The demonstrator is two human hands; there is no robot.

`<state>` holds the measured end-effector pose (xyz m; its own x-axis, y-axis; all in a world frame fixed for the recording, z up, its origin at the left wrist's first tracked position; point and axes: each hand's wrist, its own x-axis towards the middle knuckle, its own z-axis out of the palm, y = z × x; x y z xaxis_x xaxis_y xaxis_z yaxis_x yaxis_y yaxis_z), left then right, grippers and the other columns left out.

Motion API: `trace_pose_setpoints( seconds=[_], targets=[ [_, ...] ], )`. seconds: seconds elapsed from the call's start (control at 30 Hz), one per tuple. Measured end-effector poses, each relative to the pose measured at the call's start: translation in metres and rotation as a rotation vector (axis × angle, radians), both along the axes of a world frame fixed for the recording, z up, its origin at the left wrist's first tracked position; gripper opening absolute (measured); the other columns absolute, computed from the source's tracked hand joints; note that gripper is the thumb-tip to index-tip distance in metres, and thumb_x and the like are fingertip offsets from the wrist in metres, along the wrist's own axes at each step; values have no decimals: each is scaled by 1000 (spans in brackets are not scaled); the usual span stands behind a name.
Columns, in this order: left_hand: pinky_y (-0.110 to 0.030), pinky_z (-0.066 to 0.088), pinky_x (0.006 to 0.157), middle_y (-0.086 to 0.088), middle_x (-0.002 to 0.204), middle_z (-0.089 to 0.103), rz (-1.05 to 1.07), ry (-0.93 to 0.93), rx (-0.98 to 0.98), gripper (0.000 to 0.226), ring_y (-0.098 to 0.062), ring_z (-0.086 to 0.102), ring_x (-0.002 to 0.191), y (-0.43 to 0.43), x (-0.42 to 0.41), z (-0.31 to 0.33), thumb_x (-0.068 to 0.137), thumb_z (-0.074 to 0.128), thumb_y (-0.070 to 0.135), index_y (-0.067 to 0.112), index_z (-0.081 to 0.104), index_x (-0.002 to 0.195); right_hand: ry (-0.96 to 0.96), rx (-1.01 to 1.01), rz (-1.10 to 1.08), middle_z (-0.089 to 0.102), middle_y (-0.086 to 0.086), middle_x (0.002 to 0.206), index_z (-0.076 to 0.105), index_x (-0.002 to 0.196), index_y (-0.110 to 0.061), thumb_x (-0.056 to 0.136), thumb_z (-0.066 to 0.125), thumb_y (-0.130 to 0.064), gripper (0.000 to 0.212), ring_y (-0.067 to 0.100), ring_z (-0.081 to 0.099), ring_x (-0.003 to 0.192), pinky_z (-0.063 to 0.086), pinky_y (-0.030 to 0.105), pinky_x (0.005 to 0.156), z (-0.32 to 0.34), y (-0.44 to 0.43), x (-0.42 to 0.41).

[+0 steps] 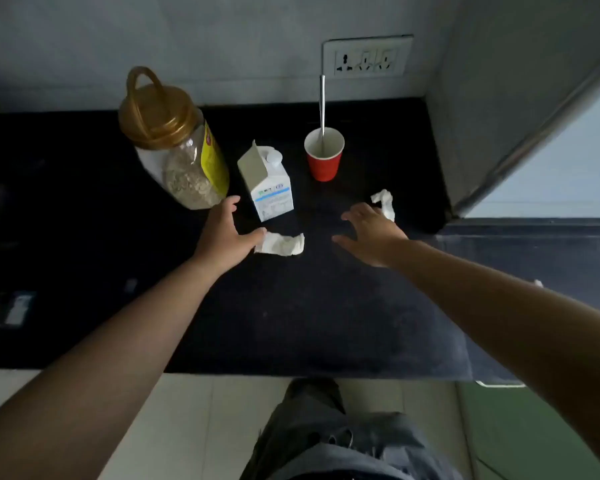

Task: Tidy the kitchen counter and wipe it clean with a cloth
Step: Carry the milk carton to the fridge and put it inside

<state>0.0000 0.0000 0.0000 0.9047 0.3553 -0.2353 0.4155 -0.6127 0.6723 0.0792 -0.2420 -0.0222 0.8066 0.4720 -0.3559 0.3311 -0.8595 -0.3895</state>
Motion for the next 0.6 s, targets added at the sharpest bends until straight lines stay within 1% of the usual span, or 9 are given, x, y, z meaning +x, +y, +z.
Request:
trace_pose_setpoints(
  seconds=[0.07, 0.13, 0.23, 0.27, 0.33, 0.4, 0.47, 0.53, 0.6],
  targets=[
    [-30, 35, 101, -8, 145, 32, 35, -15, -38, 83, -20, 36, 132, 6, 17, -3, 76, 73, 29, 18, 25, 143, -71, 7, -25, 30, 4, 147, 36, 139, -18, 90, 49, -50, 60, 24, 27, 135, 32, 43, 108, -8, 6, 9],
    [-31, 35, 102, -5, 146, 31, 10, -30, -66, 87, -18, 36, 132, 10, 27, -8, 75, 73, 28, 20, 22, 144, -95, 11, -39, 26, 6, 150, 32, 141, -16, 90, 49, -49, 63, 24, 23, 138, 28, 43, 111, -17, 10, 10],
    [-32, 38, 102, 10, 138, 34, -44, -90, -78, 87, -14, 39, 129, 20, 45, -13, 73, 76, 27, 26, 24, 143, -78, 12, -96, 18, 7, 154, 24, 145, -15, 91, 47, -48, 67, 26, 17, 141, 22, 44, 114, -31, 13, 13],
    [-37, 40, 103, 12, 137, 34, -55, -100, -83, 88, -13, 40, 128, 24, 50, -15, 70, 77, 29, 28, 25, 142, -86, 9, -110, 17, 7, 155, 22, 145, -15, 91, 46, -49, 68, 26, 15, 142, 20, 44, 115, -35, 12, 13],
    [-44, 44, 101, 8, 141, 35, -46, -100, -137, 95, -12, 41, 128, 31, 58, -19, 63, 77, 40, 33, 24, 141, -106, -32, -102, 16, 6, 156, 22, 146, -16, 91, 45, -50, 69, 25, 12, 143, 15, 42, 116, -45, 12, 8],
    [-45, 46, 99, 5, 141, 38, -35, -102, -184, 100, -11, 43, 127, 38, 68, -22, 57, 75, 48, 37, 22, 141, -122, -48, -92, 16, 7, 156, 23, 146, -14, 91, 45, -49, 68, 25, 11, 144, 12, 41, 115, -50, 14, 6],
    [-43, 47, 98, 5, 138, 42, -66, -98, -204, 99, -12, 46, 125, 42, 77, -23, 56, 76, 47, 37, 25, 140, -135, -55, -89, 19, 9, 156, 26, 145, -12, 91, 47, -47, 67, 27, 13, 144, 12, 41, 115, -54, 14, 4],
    [-40, 49, 95, 5, 133, 47, -107, -106, -217, 92, -10, 48, 121, 43, 84, -23, 58, 77, 43, 35, 31, 137, -160, -50, -90, 25, 12, 153, 31, 143, -10, 91, 49, -46, 66, 30, 20, 142, 15, 43, 114, -57, 14, 3],
    [-36, 52, 91, 5, 128, 51, -124, -115, -237, 84, -9, 51, 117, 42, 88, -25, 59, 78, 38, 33, 36, 132, -167, -54, -93, 33, 14, 150, 37, 140, -8, 89, 45, -48, 65, 33, 28, 139, 19, 43, 112, -59, 13, 2]
  ],
)
